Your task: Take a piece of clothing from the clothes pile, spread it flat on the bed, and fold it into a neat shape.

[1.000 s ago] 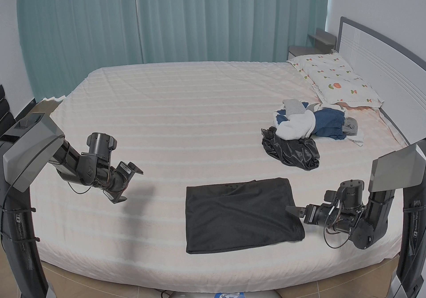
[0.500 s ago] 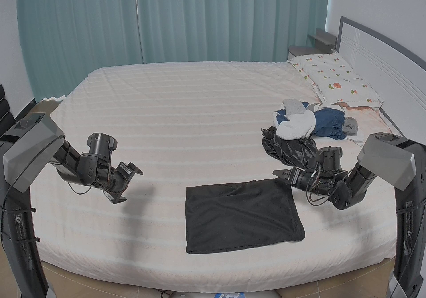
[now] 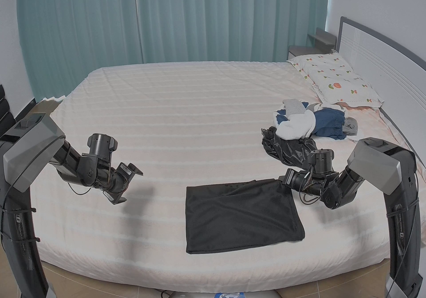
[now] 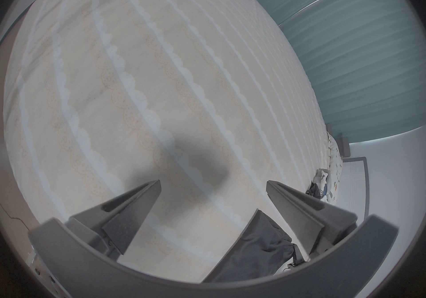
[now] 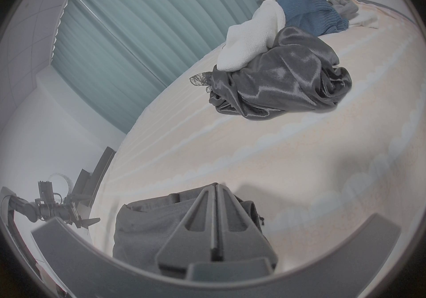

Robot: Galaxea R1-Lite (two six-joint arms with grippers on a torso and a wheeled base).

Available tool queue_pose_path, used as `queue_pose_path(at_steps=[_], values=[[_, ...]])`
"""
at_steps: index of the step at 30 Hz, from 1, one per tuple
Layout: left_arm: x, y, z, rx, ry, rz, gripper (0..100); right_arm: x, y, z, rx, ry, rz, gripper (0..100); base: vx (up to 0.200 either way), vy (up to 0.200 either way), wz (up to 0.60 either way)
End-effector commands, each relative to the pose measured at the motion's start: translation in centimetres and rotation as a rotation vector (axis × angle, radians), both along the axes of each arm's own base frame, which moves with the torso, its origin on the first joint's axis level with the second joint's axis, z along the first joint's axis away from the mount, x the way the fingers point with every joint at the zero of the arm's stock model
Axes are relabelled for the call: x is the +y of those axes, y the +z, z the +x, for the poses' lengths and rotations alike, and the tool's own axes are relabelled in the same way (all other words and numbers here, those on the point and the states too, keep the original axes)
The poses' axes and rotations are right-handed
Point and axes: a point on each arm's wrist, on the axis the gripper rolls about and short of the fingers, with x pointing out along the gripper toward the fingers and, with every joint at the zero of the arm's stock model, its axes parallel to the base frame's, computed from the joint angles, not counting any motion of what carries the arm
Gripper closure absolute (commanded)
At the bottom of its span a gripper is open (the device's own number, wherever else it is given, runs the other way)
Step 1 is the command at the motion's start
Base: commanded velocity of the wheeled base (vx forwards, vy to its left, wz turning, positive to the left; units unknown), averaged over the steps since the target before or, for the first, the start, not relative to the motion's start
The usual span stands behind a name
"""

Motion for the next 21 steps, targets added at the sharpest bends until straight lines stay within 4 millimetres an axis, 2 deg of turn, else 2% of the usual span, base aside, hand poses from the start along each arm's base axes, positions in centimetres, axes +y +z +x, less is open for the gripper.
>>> queue_pose_path(at_steps=[1, 6, 15, 21], values=[[0.0, -0.1, 0.0, 0.001, 0.001, -0.001, 0, 0.0, 0.1, 0.2, -0.003, -0.018, 0.015, 100, 0.000, 0.000, 0.00], [0.0, -0.1, 0.0, 0.001, 0.001, -0.001, 0, -0.3, 0.3, 0.6, -0.003, -0.061, 0.037, 100, 0.000, 0.000, 0.00], [0.0, -0.1, 0.0, 0.001, 0.000, 0.000, 0, -1.0, -0.6, 0.6, 0.013, -0.096, 0.022, 100, 0.000, 0.000, 0.00], [0.0, -0.1, 0.0, 0.001, 0.000, 0.000, 0, -1.2, -0.2, 0.4, 0.012, -0.098, 0.028, 100, 0.000, 0.000, 0.00]])
